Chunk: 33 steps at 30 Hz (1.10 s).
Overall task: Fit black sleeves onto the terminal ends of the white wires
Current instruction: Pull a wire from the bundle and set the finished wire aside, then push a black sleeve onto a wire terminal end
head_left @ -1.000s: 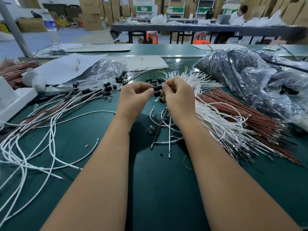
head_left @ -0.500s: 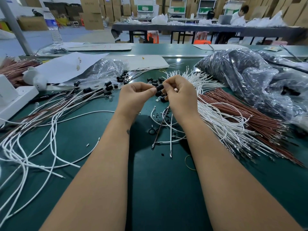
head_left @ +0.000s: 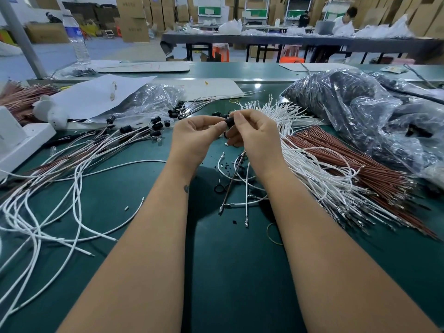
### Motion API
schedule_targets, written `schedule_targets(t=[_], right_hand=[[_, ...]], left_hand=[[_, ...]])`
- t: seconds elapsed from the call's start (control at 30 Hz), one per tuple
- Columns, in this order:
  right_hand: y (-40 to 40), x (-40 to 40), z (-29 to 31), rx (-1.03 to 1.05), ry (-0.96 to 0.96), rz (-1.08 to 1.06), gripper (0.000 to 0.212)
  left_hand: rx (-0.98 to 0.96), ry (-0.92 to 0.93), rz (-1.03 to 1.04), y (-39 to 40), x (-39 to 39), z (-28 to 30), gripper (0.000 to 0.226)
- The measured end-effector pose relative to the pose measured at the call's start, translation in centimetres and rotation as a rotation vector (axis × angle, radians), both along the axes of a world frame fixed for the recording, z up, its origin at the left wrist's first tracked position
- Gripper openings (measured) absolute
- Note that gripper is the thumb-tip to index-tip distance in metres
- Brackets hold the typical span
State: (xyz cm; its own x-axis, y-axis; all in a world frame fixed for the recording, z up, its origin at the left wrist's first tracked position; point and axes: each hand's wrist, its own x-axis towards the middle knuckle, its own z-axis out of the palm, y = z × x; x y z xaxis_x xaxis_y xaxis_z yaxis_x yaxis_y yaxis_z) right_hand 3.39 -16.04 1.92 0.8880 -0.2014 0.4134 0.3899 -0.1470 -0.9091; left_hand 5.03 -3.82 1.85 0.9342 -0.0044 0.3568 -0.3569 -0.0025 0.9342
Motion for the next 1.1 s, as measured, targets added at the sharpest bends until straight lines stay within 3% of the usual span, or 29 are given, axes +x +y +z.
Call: schedule_targets(t=[0.37,0.57,0.7,0.83,0.97,1.1], right_hand=[[0.4,0.0,0.1,-0.102,0.065,-0.096,0.007],[0.6,-0.2,0.3,-0.901,0.018,-0.483,0.023],[0.7,-0.4,-0.3,-1.136,0.289,-0.369,0.014],[0.8,-0.5,0.0,-1.056,0.353,-0.276,0.016],[0.5,-0.5,0.1,-0.913,0.394,-0.235,0.031],[0.3,-0.4,0.3,-0.742,0.328,-0.228,0.035]], left_hand=[[0.124,0.021,-0.041,-0.3,0.5,-0.2,0.016],[0.078,0.036,0.152,0.2,1.1,-1.1,0.014],[0.039,0.029,0.23,0.7,1.7,-1.4,0.02],[0.099,0.021,0.219,0.5,1.9,-1.6,0.02],[0.12,0.026,0.223,0.4,1.9,-1.8,0.022],[0.127,0.011,0.245,0.2,1.8,-1.7,0.017]])
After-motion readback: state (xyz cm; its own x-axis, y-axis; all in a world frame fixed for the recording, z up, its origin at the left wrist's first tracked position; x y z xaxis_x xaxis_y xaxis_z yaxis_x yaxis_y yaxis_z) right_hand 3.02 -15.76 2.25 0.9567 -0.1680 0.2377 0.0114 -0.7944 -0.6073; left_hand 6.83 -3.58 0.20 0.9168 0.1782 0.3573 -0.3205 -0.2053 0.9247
